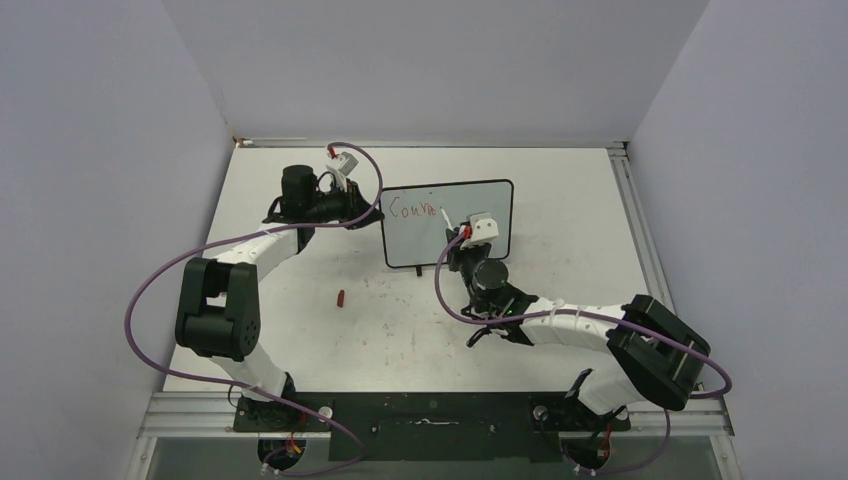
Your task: Write a sentence on the whiteboard
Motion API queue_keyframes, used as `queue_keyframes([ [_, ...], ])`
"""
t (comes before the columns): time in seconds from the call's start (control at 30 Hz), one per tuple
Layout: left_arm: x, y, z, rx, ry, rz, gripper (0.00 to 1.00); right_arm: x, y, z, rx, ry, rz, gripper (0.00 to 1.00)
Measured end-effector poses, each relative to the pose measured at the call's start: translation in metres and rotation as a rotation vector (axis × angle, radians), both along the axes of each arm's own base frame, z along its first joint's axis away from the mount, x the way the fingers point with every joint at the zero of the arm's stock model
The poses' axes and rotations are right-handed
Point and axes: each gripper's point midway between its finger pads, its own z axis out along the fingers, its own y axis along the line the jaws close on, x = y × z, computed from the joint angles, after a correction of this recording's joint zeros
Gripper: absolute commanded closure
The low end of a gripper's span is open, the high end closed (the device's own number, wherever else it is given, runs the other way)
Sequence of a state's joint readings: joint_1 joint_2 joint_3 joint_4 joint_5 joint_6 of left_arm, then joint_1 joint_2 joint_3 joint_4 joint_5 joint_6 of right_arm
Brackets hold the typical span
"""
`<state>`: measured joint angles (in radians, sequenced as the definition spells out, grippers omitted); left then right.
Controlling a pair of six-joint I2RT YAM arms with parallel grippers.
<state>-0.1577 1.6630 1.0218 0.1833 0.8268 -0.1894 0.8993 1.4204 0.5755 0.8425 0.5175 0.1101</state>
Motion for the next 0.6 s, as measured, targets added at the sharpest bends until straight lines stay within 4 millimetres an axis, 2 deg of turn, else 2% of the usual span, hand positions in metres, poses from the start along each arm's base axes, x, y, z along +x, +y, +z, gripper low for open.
queue_keyframes([
  [0.2, 0.000, 0.000, 0.000, 0.000, 0.000, 0.000, 1.00, 0.003, -0.004, 0.000, -0.005, -0.002, -0.011, 0.95],
  [0.43, 0.000, 0.000, 0.000, 0.001, 0.000, 0.001, 1.00, 0.008, 0.000, -0.008, -0.029, 0.006, -0.012, 0.95],
  [0.6, 0.000, 0.001, 0.000, 0.000, -0.001, 0.002, 1.00, 0.011, 0.005, -0.004, -0.030, -0.003, -0.005, 0.95],
])
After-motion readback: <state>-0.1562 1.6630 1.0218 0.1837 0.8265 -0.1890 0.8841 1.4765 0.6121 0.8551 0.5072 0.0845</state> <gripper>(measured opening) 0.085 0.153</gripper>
